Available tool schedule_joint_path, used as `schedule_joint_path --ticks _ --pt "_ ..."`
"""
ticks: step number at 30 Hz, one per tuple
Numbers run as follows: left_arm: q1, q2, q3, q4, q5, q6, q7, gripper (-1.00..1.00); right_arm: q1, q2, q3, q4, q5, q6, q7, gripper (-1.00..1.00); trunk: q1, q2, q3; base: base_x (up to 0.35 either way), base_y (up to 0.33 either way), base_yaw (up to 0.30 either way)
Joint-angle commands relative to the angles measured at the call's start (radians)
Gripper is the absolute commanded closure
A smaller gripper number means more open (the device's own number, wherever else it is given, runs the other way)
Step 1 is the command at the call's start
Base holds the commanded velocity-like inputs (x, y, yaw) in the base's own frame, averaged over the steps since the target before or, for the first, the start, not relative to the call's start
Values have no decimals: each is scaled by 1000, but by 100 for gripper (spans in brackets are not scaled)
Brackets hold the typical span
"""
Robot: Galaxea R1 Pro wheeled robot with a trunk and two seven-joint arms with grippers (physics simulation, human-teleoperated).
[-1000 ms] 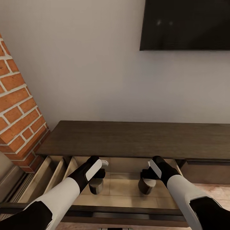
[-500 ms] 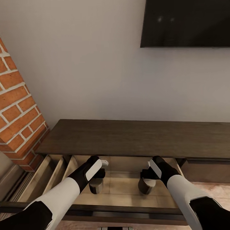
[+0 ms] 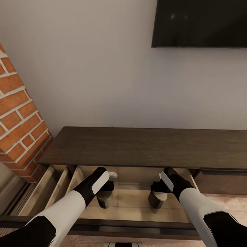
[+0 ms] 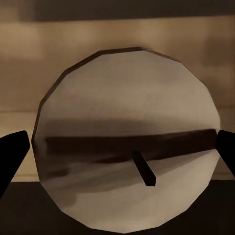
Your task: Place each of the two pumpkins and all three candles from the living room inside a cabinet in the living room (use any cabinet), then make sure every cabinet is closed, and position the cauldron so it is next to a table in the living room.
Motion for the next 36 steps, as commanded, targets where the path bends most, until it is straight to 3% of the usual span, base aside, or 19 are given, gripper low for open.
schedule_joint_path --ticks 1,6,20,36 --pt "-1 1 -5 -1 10 1 8 100 0 -1 7 -2 -11 4 -7 100 0 0 -1 0 0 0" --pt "-1 2 -6 -1 8 -17 4 100 0 -1 7 -2 -11 4 -7 100 2 -2 -20 0 0 0" --pt "-1 5 -9 -1 5 -40 -16 100 0 -1 8 -2 -11 4 -7 100 2 -2 -20 0 0 0" --pt "-1 5 -38 -1 3 -57 -19 100 0 -1 8 -2 -12 4 -7 100 7 -4 -67 0 0 0"
